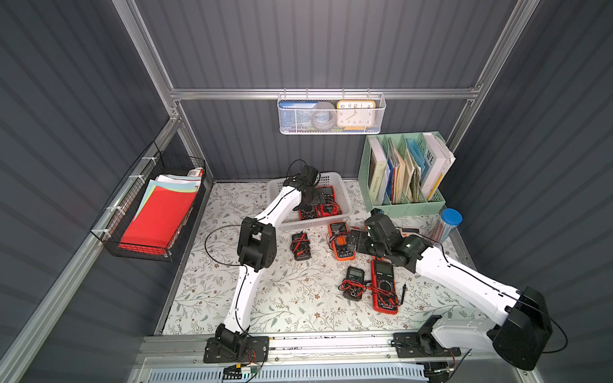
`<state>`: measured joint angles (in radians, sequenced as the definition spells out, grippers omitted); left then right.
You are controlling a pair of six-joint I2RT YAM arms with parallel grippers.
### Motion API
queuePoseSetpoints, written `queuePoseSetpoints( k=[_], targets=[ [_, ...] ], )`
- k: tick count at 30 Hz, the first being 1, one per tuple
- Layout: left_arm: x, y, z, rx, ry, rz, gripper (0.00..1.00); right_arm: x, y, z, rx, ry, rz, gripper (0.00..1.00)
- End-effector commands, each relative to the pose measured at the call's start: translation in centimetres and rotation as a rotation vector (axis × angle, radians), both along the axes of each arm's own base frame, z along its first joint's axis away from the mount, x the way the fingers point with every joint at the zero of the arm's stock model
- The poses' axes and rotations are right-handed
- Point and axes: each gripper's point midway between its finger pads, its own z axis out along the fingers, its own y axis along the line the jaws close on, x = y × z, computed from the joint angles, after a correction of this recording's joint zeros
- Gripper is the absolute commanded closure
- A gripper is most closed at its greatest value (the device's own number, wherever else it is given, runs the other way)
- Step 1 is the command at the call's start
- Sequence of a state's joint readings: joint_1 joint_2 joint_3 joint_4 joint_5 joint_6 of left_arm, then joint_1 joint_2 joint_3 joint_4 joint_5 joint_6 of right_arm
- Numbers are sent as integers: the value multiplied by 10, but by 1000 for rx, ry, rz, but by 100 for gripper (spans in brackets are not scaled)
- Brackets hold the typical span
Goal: Put the multimeter into the basket
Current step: Place the multimeter in the basket, then pick up the multimeter from the center of the board.
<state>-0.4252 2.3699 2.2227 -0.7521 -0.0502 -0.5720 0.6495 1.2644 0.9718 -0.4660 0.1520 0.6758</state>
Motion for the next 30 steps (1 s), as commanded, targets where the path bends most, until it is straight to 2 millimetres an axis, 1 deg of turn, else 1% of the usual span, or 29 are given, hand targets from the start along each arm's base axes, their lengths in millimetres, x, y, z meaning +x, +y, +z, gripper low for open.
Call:
queuePoseSetpoints(
  k=[1, 5, 7, 10, 11, 12, 18, 22, 26, 30],
  targets=[
    [-12, -21, 67, -52, -114, -90, 1, -7, -14, -8, -43, 32, -39, 1],
    [-35, -27, 90, -55, -135, -134, 1, -14, -22, -18, -59, 60, -50, 1],
    [-48, -26, 96, -48, -136, -146, 1, -17, -26, -19, -61, 67, -56, 1],
    [-71, -25, 94, -35, -119, -162, 1, -20, -28, -24, -48, 88, -62, 1],
    [-79, -24, 91, -26, -108, -162, 1, -20, -29, -25, -45, 97, -67, 1],
    [-88, -22, 86, -11, -92, -162, 1, -22, -31, -18, -20, 78, -70, 1],
    [-133, -16, 52, 35, -15, -160, 1, -23, -34, -20, 14, 99, -89, 1],
    [-160, -17, 32, 51, 30, -157, 1, -26, -42, -23, 17, 109, -112, 1],
    [-181, -28, 17, 59, 61, -176, 1, -32, -55, -29, 11, 135, -131, 1],
    [-190, -38, 7, 54, 69, -158, 1, -36, -72, -35, 2, 155, -168, 1]
  ],
)
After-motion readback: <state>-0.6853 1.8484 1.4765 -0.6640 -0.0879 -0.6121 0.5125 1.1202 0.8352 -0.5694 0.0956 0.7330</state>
